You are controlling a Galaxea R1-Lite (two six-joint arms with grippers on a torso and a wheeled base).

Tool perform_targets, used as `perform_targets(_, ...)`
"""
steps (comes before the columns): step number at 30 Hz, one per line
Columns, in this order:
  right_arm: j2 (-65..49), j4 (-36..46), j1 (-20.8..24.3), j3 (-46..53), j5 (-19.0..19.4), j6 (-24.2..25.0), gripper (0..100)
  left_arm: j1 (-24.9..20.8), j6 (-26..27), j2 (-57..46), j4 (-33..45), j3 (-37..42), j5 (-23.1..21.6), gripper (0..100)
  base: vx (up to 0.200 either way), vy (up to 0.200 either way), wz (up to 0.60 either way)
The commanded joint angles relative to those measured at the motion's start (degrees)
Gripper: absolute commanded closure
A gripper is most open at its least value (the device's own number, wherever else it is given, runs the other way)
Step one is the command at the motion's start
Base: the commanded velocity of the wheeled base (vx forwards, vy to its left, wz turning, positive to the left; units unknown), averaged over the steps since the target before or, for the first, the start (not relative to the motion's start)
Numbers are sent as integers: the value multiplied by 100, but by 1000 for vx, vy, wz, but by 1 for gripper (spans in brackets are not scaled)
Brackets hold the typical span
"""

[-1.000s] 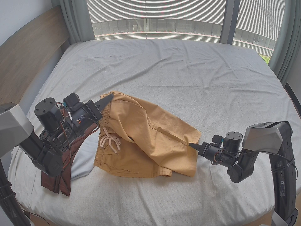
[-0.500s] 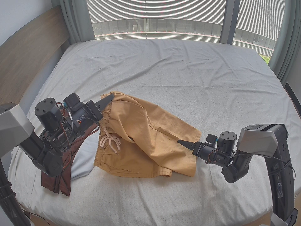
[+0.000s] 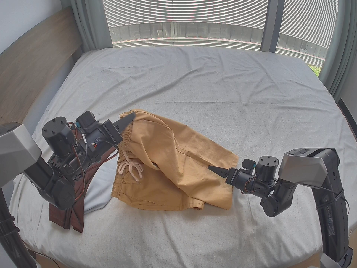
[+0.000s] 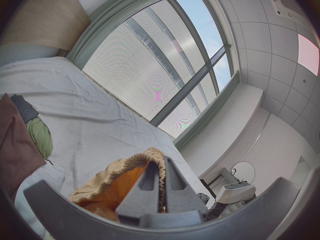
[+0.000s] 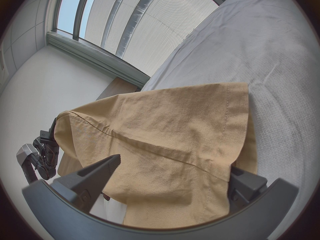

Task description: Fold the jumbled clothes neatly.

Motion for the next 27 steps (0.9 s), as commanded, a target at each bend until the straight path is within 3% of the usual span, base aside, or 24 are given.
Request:
perform_targets(1, 56, -8, 10, -11, 4, -2, 100, 3, 0, 12, 1, -1, 1, 100, 0, 0, 0)
perform_targets(11, 83, -114, -34, 104, -5, 7, 100, 12, -9, -5, 1, -18, 1, 100, 0, 0, 0)
perform_targets(27, -1236, -307, -52, 1334, 12, 7, 100, 3, -9, -199, -8, -27, -43, 100, 0, 0, 0)
